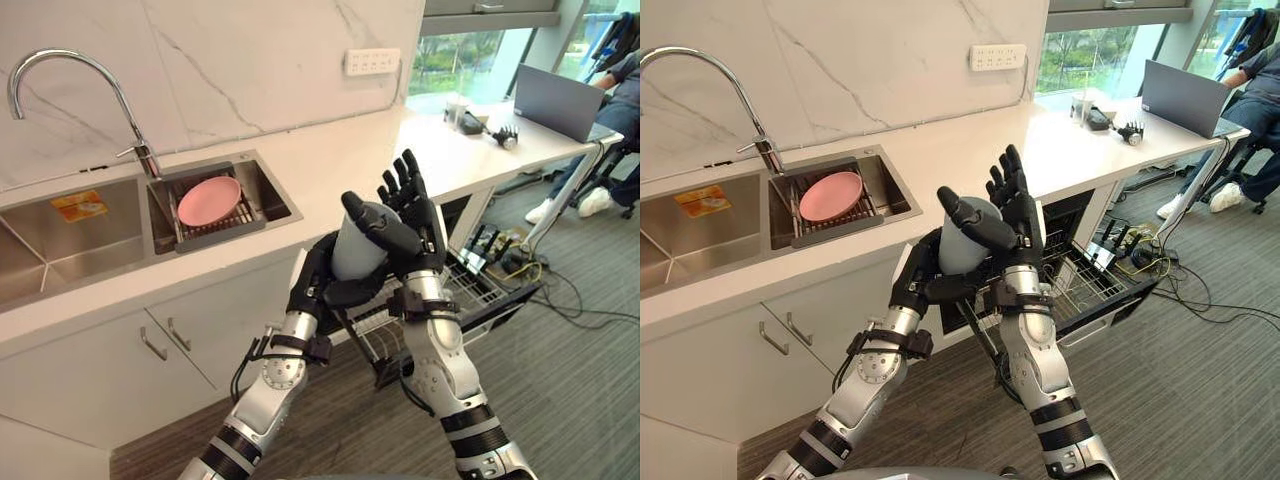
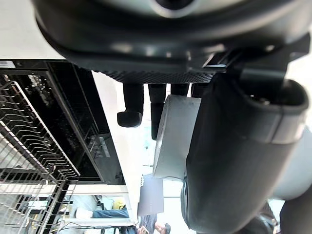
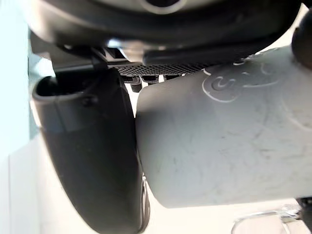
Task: Walk over to the sink, pick up the cup, carry it to the dishwasher, place the cup inside the dishwasher, then close the dishwasher door
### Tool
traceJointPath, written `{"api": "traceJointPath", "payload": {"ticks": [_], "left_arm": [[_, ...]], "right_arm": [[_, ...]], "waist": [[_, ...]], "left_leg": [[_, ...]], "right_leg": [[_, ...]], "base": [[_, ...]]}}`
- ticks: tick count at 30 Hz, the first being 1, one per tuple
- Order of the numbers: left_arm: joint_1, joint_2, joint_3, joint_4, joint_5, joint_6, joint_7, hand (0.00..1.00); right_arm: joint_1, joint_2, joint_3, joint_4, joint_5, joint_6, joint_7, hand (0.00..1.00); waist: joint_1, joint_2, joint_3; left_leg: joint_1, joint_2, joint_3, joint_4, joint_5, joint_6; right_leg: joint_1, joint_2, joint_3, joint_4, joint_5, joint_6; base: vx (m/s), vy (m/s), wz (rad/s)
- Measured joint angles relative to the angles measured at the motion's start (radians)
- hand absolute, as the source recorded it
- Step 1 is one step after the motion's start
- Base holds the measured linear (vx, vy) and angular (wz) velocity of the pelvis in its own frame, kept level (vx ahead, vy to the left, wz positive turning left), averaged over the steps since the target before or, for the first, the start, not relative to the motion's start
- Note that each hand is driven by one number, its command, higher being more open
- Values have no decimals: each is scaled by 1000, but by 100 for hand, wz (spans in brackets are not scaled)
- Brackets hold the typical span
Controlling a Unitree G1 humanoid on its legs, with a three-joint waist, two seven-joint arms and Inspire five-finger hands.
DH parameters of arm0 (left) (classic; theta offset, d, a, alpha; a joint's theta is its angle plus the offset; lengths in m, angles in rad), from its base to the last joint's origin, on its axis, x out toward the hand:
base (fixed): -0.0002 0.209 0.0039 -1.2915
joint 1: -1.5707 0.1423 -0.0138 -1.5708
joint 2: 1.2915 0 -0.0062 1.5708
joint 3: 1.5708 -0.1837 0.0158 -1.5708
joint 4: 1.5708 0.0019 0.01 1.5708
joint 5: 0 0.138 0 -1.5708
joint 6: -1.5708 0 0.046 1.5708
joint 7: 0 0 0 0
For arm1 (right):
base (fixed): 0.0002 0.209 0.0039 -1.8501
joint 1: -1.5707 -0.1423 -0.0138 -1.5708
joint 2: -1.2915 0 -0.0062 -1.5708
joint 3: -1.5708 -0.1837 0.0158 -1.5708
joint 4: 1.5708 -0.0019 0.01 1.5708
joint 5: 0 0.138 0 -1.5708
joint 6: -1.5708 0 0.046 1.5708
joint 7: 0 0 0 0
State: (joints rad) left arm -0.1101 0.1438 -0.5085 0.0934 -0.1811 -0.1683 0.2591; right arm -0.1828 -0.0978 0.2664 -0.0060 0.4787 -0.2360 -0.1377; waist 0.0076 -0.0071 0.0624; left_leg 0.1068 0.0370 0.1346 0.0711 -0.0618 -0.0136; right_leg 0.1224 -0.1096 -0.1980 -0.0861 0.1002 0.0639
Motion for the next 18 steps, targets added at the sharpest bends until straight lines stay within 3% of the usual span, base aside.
{"api": "traceJointPath", "payload": {"ticks": [6,12,18], "left_arm": [[13,35,-2,32,-58,18,-23,0],[27,49,-11,41,-74,38,-42,0],[27,49,-11,41,-49,41,-46,0]], "right_arm": [[9,-7,47,35,-85,52,5,100],[39,-9,55,35,-131,88,3,100],[47,-18,65,33,-130,81,-21,100]], "waist": [[1,-38,-24],[1,-42,-26],[-1,-42,-26]], "left_leg": [[-2,-1,-6,0,6,1],[-3,-2,-7,-3,10,1],[-1,-3,-5,-10,13,0]], "right_leg": [[2,-2,-2,-4,2,2],[1,-8,-4,-4,5,3],[-3,-3,-6,0,5,3]], "base": [[-3,0,2],[0,0,0],[0,0,0]]}}
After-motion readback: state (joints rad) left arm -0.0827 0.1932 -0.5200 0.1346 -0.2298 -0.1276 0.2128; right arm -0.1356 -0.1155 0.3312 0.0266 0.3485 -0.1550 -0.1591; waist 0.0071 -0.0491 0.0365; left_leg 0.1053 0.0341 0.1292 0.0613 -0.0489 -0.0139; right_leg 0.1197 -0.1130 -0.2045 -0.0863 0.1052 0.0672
